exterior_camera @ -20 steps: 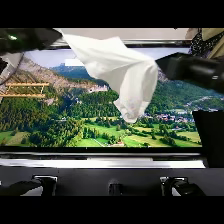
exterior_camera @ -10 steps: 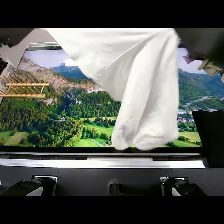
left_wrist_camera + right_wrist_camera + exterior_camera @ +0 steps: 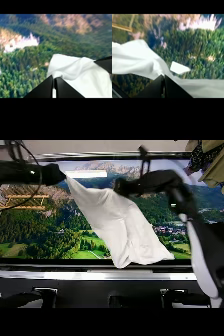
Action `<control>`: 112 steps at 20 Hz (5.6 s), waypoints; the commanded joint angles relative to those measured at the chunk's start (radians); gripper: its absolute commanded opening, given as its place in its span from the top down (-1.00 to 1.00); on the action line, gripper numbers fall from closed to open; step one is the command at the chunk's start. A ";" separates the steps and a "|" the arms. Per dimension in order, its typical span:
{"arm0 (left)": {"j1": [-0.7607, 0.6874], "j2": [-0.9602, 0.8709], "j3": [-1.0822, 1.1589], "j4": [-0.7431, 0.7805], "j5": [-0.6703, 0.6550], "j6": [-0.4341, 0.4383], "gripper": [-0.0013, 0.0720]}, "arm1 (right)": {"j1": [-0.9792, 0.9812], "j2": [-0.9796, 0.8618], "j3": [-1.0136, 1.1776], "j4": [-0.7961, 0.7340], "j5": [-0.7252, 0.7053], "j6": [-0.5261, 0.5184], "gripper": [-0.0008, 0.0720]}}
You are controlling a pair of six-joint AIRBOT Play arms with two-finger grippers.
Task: Fold the clothes and pants, and hang the long-sleeved shirts on hangers.
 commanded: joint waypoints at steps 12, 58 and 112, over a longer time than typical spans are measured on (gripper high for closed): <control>0.015 -0.259 -0.043 0.054 -0.022 -0.035 0.92 | -0.254 -0.015 0.001 -0.013 -0.362 -0.138 -0.21; 0.165 -0.020 0.100 0.053 -0.116 -0.031 0.92 | -0.575 0.716 -0.378 -0.180 -0.233 -0.124 0.87; -0.042 0.473 -1.010 -0.176 -0.048 -0.430 -0.27 | -0.255 -0.072 -0.097 -0.449 -0.422 0.227 0.87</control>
